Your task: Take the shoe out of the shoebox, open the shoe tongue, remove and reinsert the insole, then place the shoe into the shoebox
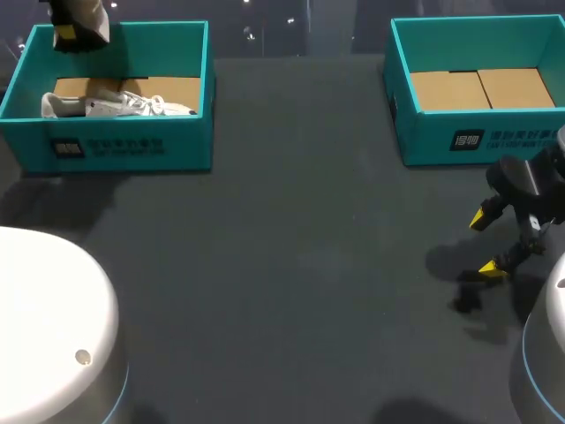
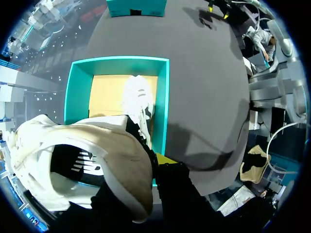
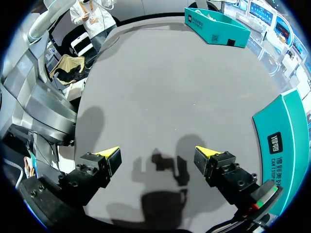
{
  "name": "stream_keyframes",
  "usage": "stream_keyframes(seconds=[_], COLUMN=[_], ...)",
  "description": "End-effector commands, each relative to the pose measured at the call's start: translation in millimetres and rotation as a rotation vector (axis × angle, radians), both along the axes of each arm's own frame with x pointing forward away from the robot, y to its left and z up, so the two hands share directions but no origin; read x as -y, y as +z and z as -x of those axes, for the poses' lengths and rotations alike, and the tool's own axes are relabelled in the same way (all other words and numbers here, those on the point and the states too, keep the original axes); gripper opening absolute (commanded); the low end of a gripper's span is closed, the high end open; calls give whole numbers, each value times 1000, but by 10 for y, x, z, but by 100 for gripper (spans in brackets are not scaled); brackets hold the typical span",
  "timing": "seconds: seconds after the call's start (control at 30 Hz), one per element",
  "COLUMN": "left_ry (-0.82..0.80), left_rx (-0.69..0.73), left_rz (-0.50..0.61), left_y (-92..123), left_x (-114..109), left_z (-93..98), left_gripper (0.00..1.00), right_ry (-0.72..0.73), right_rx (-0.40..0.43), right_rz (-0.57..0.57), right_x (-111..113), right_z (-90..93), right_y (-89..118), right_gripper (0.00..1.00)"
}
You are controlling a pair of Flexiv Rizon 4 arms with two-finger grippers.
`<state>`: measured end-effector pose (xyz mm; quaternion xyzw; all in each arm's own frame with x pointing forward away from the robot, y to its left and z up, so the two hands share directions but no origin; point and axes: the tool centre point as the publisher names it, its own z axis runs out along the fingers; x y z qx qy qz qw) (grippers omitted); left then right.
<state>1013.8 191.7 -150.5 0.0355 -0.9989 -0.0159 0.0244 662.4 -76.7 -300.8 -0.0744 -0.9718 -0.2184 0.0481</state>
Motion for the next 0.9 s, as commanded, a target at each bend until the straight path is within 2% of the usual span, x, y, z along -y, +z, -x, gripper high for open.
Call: stream_keyframes(seconds=[0.03,0.17,0.33,0.43,0.5,0.57,0.6,0.9], left_ry=[-23,-54,-170,-349,-536,-800,-848,-834], left_rx=[-80,-99,-117,-105,-82,-50,-21,3], left_rz=[34,45,49,27,-12,-59,-102,-119], left_y=[-81,-134,-178,-205,-204,-193,-198,-198], left_x=[-346,-540,-640,-663,-693,-763,-801,-809], left_z=[-452,-617,-778,-832,-820,-756,-765,-789], left_gripper=[0,0,0,0,0,0,0,0], right_ry=[-1,-1,-1,-1,-1,-1,-1,-1], right_rx=[1,1,1,1,1,1,1,1], right_rz=[3,3,3,3,3,3,3,3], right_x=[-5,-5,-5,-5,-5,-5,-5,-5], right_z=[11,11,11,11,11,11,11,11], right_y=[1,1,1,1,1,1,1,1], right_gripper=[100,100,100,100,100,100,100,100])
